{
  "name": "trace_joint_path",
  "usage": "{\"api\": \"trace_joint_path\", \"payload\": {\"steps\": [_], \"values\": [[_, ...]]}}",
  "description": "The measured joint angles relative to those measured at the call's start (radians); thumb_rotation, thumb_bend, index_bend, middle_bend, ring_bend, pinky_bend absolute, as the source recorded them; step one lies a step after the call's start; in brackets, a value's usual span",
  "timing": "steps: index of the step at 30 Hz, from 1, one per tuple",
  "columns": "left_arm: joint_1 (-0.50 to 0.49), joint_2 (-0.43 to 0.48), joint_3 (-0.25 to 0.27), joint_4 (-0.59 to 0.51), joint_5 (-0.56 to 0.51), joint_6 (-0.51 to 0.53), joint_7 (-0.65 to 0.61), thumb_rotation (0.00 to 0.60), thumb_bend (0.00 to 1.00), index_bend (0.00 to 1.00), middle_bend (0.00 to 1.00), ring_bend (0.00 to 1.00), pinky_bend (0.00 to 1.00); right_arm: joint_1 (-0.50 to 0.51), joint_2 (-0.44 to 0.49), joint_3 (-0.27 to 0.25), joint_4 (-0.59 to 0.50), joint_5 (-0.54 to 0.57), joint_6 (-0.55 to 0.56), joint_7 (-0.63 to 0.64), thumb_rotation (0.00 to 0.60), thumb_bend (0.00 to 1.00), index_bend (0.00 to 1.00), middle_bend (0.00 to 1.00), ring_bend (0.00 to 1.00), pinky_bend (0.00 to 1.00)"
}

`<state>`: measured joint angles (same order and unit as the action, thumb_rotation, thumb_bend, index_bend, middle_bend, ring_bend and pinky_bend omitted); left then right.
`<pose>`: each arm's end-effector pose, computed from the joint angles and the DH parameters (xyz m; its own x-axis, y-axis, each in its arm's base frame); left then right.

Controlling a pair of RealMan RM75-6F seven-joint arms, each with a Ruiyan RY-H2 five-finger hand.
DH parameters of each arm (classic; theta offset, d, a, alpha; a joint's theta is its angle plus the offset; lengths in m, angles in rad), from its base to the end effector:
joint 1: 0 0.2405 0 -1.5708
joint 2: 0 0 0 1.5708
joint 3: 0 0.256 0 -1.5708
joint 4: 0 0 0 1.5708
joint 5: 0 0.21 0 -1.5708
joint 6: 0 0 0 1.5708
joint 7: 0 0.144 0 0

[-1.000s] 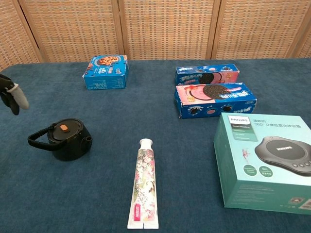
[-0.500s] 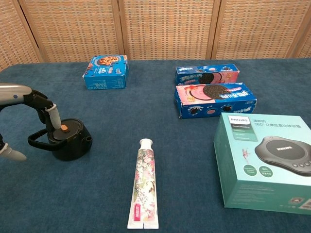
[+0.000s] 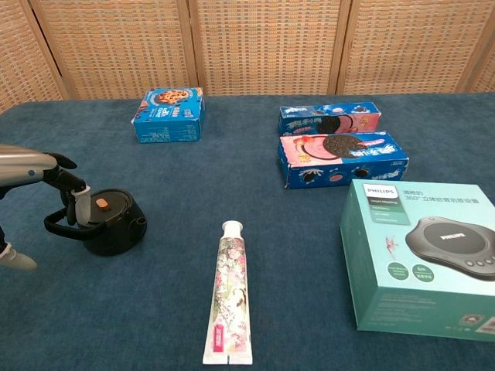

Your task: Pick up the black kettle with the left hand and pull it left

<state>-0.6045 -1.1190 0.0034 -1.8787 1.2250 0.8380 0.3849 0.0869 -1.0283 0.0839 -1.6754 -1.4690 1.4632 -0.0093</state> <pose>-0.1987 0.2584 0.0540 0.6021 0.4506 0.6591 0.7906 -0.4514 -0.4137 -0.3063 -0.1881 0.1855 0.4235 0.0123 0.9058 -0.9059 0.0138 0.4233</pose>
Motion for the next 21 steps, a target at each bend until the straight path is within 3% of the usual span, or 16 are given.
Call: {"api": "trace_joint_path", "payload": {"steps": [21], "values": [[-0.012, -0.01, 0.038, -0.012, -0.035, 0.027, 0.081, 0.6, 0.0, 0.41, 0.43, 0.3, 0.0, 0.002, -0.004, -0.003, -0.002, -0.003, -0.004, -0.011, 0.6, 0.0, 0.0, 0.0, 0.0, 0.0]]}}
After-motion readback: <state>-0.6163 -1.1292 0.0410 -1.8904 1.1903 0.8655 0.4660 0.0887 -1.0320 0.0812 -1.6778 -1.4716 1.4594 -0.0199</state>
